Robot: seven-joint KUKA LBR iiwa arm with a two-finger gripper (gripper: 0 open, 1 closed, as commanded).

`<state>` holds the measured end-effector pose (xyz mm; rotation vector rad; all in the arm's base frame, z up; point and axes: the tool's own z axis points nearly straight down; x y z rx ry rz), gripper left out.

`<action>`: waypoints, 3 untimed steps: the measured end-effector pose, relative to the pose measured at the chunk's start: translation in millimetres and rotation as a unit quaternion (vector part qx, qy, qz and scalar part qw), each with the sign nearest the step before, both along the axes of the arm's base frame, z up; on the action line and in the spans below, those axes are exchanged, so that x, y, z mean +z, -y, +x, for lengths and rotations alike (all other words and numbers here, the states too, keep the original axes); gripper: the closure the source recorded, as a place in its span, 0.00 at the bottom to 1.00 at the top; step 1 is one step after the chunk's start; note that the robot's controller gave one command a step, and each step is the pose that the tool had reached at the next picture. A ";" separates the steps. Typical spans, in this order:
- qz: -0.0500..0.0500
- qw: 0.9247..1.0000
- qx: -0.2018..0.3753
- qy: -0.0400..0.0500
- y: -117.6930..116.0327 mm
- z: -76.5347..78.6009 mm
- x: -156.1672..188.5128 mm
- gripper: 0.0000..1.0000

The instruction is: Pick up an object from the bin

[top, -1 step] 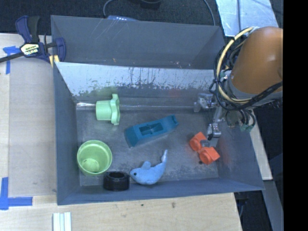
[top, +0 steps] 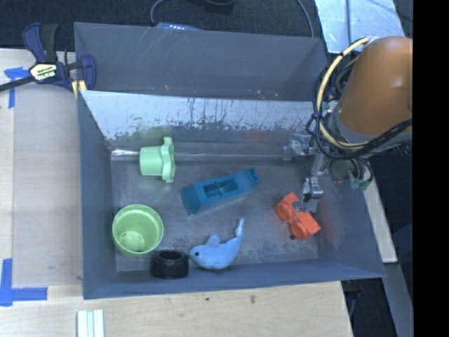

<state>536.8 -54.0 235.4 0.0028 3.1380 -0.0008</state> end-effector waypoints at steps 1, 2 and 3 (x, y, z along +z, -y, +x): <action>0.000 0.996 0.087 0.001 11.1 -10.4 -13.6 0.00; -0.002 0.974 0.229 0.002 44.2 -15.5 -55.4 0.00; -0.001 0.983 0.185 0.000 50.3 -23.1 -79.7 0.00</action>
Offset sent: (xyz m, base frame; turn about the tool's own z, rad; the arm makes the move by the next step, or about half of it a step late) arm -0.0176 -0.0572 -0.0730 -0.4888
